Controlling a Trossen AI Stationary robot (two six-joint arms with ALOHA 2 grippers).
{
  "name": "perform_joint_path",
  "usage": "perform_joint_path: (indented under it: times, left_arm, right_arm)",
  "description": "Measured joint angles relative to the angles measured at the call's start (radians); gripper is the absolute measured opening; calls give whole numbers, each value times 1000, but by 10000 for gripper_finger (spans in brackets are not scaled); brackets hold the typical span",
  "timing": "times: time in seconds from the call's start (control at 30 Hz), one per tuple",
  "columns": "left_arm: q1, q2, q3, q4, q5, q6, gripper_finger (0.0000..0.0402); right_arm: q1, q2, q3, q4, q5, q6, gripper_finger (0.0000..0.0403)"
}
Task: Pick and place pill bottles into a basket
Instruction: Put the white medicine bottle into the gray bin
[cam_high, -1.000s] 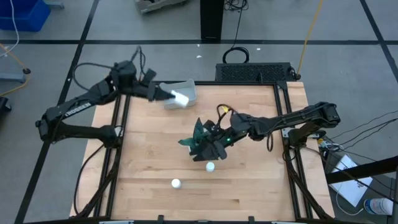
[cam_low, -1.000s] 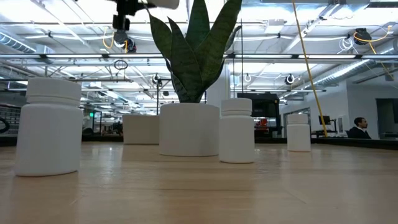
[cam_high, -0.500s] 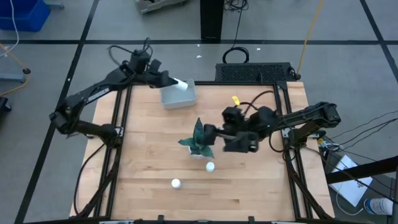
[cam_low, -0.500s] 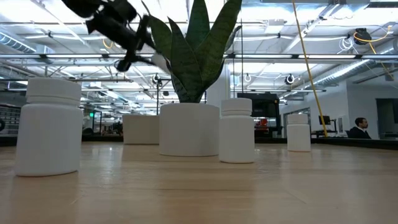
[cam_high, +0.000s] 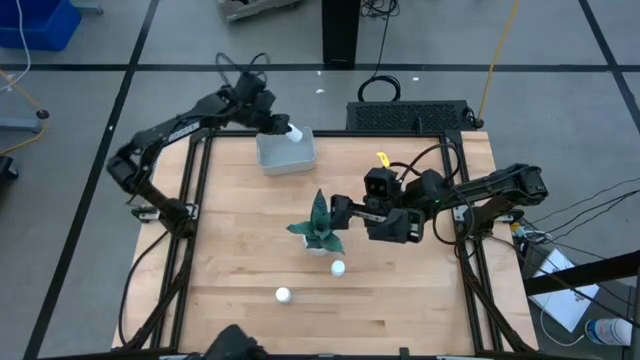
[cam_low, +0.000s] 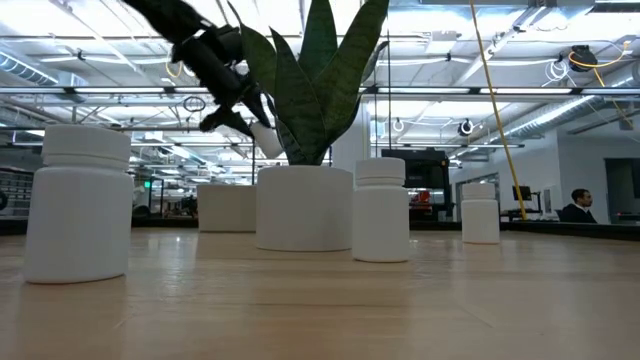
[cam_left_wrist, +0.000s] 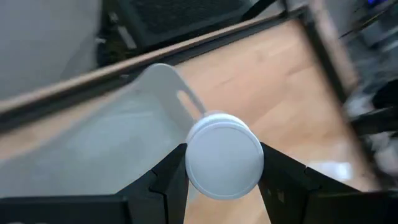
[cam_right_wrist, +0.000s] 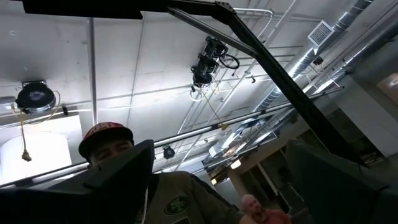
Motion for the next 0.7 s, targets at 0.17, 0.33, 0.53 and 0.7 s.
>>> perform_joint_path:
  times: [0.17,0.33,0.53,0.7]
  left_arm:
    - [-62,143,260,-257,-183,238,165]
    - [-117,300,427,-407,-302,312,165]
    - [-145,388,472,-403,-358,314,165]
    - [-142,441,472,-394,-395,299,165]
  right_arm:
    - [-1,0,0,-1,-5,0,357]
    - [-8,0,0,-8,-25,0,357]
    - [-8,0,0,-8,-26,3,357]
    - [-8,0,0,-8,-28,3,357]
